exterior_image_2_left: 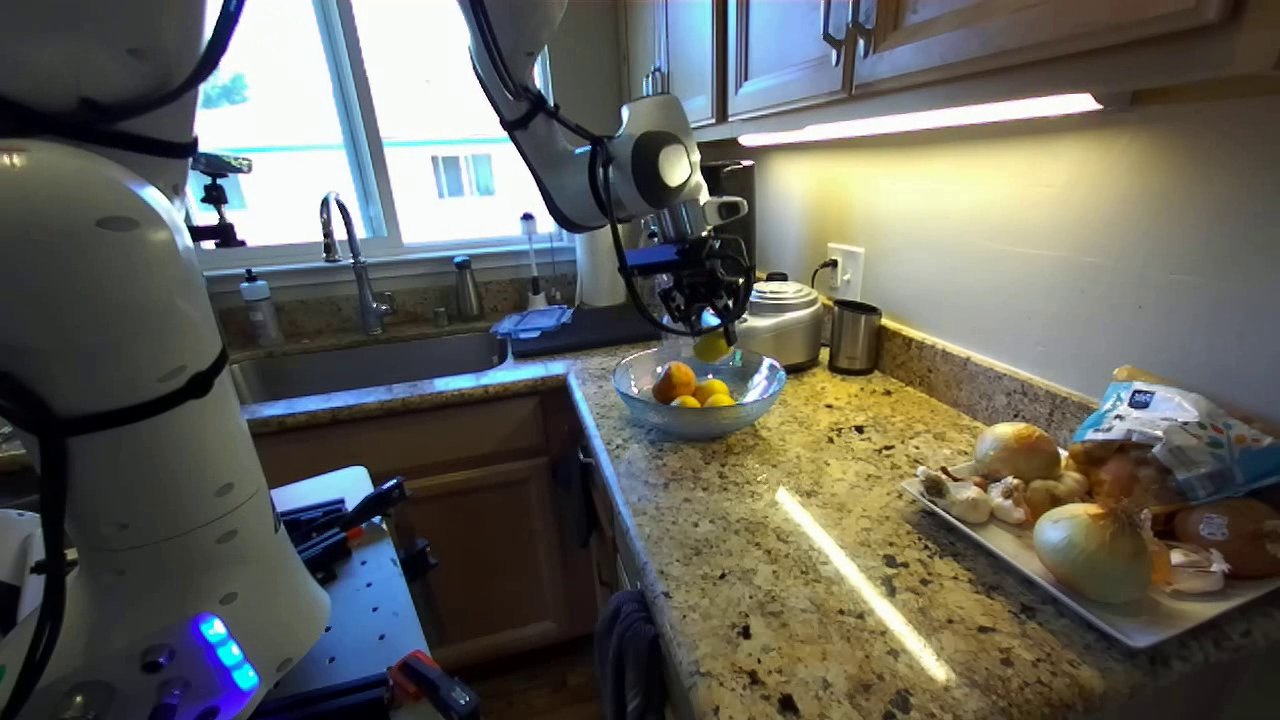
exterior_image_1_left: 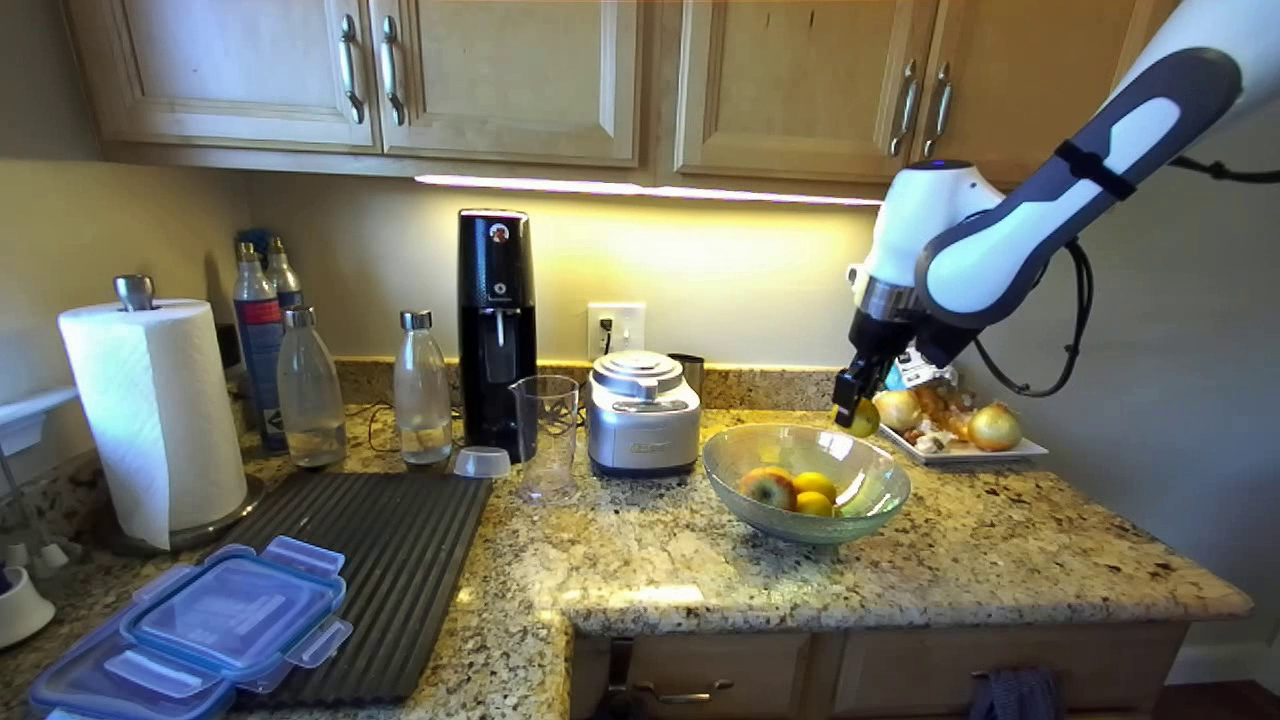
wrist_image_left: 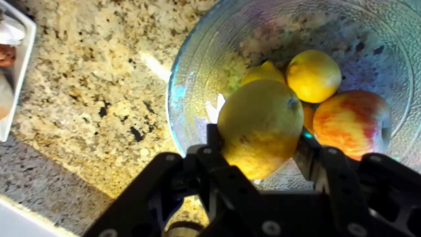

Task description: Remove the lemons from the bowl

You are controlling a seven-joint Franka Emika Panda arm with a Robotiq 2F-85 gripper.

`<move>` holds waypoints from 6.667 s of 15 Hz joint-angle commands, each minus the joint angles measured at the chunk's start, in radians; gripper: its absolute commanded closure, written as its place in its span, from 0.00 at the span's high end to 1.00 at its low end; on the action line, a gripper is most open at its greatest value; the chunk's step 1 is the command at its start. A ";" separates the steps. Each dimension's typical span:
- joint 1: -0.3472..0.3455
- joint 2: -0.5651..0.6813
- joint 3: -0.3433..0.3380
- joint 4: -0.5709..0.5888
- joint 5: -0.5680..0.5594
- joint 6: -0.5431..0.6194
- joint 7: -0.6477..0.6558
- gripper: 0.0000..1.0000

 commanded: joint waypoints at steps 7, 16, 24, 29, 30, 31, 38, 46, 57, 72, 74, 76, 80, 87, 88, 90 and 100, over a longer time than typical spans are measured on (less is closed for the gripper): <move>-0.021 -0.121 -0.136 -0.074 -0.164 -0.085 0.254 0.41; -0.103 0.032 -0.156 -0.096 -0.003 -0.011 0.344 0.53; -0.092 0.164 -0.171 -0.063 0.154 0.094 0.323 0.64; -0.085 0.209 -0.180 -0.036 0.199 0.122 0.322 0.74; -0.083 0.210 -0.182 -0.034 0.205 0.116 0.323 0.93; -0.074 0.205 -0.192 -0.036 0.201 0.115 0.330 0.99; 0.102 0.014 -0.357 -0.125 0.048 0.058 0.418 1.00; 0.140 -0.147 -0.220 -0.093 -0.065 -0.122 0.632 1.00; 0.093 -0.116 -0.145 -0.064 -0.063 -0.111 0.656 1.00; 0.034 0.113 0.009 0.069 0.148 -0.010 0.304 1.00; 0.018 0.145 0.035 0.085 0.188 -0.034 0.208 1.00; 0.000 0.166 0.061 0.092 0.218 -0.042 0.115 1.00; -0.027 0.179 0.095 0.097 0.229 -0.074 -0.031 1.00; -0.122 0.205 0.200 0.105 0.266 -0.150 -0.397 1.00; -0.125 0.211 0.203 0.108 0.259 -0.150 -0.435 1.00; -0.123 0.228 0.202 0.121 0.241 -0.145 -0.492 1.00; -0.123 0.324 0.209 0.227 0.208 -0.167 -0.633 1.00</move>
